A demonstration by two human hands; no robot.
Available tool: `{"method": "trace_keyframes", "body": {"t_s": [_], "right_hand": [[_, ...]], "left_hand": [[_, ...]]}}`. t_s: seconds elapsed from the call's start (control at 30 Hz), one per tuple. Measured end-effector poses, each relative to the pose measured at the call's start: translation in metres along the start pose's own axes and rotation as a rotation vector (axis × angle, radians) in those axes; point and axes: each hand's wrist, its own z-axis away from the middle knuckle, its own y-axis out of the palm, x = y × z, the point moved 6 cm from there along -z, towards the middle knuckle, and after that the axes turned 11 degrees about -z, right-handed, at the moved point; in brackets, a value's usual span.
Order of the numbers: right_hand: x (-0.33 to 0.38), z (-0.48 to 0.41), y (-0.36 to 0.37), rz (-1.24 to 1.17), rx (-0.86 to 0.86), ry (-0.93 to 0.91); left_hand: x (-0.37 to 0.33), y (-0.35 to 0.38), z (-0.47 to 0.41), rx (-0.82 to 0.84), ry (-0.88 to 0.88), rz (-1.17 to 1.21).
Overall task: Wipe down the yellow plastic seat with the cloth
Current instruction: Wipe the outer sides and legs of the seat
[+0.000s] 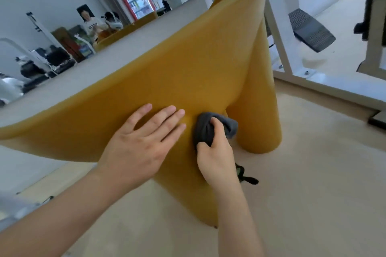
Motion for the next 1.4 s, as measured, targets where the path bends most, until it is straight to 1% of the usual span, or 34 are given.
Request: {"method": "trace_keyframes", "body": {"t_s": [0.07, 0.1, 0.2, 0.27, 0.3, 0.33, 0.4, 0.47, 0.53, 0.6, 0.67, 0.77, 0.9, 1.03, 1.1, 1.2, 1.33, 1.4], "right_hand": [[0.008, 0.000, 0.012, -0.007, 0.036, -0.029], [0.007, -0.007, 0.018, 0.009, 0.068, -0.006], [-0.010, -0.030, 0.031, 0.042, 0.171, 0.150], [-0.023, -0.045, 0.040, -0.020, 0.230, 0.267], [-0.029, -0.051, 0.045, -0.088, 0.240, 0.324], [-0.035, -0.054, 0.053, -0.172, 0.233, 0.374], [-0.047, -0.055, 0.070, -0.367, 0.166, 0.425], [-0.050, -0.053, 0.084, -0.553, 0.074, 0.390], [-0.039, -0.056, 0.092, -0.681, 0.008, 0.310], [-0.028, -0.064, 0.099, -0.649, -0.030, 0.261], [-0.025, -0.076, 0.103, -0.549, -0.074, 0.242], [-0.042, -0.095, 0.099, -0.522, -0.154, 0.319], [-0.064, -0.106, 0.092, -0.584, -0.157, 0.401], [-0.052, -0.086, 0.088, -0.608, -0.154, 0.246], [-0.044, -0.091, 0.083, -0.490, -0.162, 0.215], [-0.038, -0.111, 0.075, -0.390, -0.227, 0.336], [-0.045, -0.109, 0.072, -0.347, -0.157, 0.458], [-0.041, -0.114, 0.072, -0.355, -0.162, 0.462]], "left_hand": [[0.002, 0.004, 0.002, 0.001, -0.019, -0.023], [0.003, 0.006, 0.004, -0.010, -0.031, -0.034], [0.007, 0.021, 0.020, 0.013, -0.076, -0.045], [0.013, 0.034, 0.036, 0.044, -0.114, -0.051], [0.016, 0.042, 0.043, 0.080, -0.132, -0.061], [0.019, 0.050, 0.049, 0.138, -0.150, -0.068], [0.022, 0.063, 0.056, 0.267, -0.208, -0.050], [0.019, 0.074, 0.055, 0.351, -0.269, 0.013], [0.011, 0.082, 0.043, 0.281, -0.222, 0.048], [0.008, 0.090, 0.036, 0.183, -0.162, 0.065], [0.011, 0.103, 0.041, 0.137, -0.184, 0.074], [0.012, 0.122, 0.058, 0.101, -0.215, 0.084], [0.009, 0.129, 0.062, 0.025, -0.263, 0.149], [0.006, 0.119, 0.053, -0.007, -0.344, 0.216], [0.005, 0.123, 0.055, -0.015, -0.336, 0.211], [0.004, 0.138, 0.063, -0.015, -0.314, 0.189], [0.005, 0.150, 0.066, 0.006, -0.289, 0.184], [0.008, 0.156, 0.071, 0.020, -0.291, 0.198]]}}
